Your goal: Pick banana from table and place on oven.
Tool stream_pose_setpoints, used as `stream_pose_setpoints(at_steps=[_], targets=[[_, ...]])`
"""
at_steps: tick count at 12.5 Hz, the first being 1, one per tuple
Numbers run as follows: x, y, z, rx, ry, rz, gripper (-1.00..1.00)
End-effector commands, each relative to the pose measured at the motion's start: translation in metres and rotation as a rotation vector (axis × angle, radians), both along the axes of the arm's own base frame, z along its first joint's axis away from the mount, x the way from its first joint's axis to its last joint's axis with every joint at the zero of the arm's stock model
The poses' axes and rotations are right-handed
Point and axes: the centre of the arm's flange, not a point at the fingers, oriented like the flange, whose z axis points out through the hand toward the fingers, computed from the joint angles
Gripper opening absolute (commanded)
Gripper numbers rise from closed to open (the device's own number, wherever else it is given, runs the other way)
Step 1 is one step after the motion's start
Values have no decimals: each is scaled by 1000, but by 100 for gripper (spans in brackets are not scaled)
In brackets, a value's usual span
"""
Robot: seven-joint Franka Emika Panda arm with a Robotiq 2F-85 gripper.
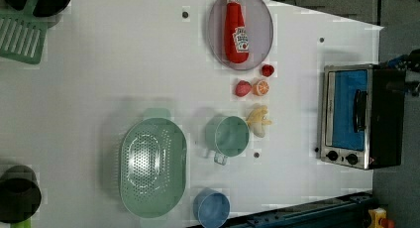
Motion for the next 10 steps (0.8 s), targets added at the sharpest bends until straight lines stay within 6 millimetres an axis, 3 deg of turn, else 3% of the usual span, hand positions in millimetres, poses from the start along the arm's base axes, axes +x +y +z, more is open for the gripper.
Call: stream_pose_setpoints(at_steps=[1,3,7,10], targets=[[-165,-28,67,22,-5,-193,58],[-164,-27,67,22,-5,-192,100],[-160,-26,58,20,14,-189,100],[-141,-25,20,13,78,-187,100]])
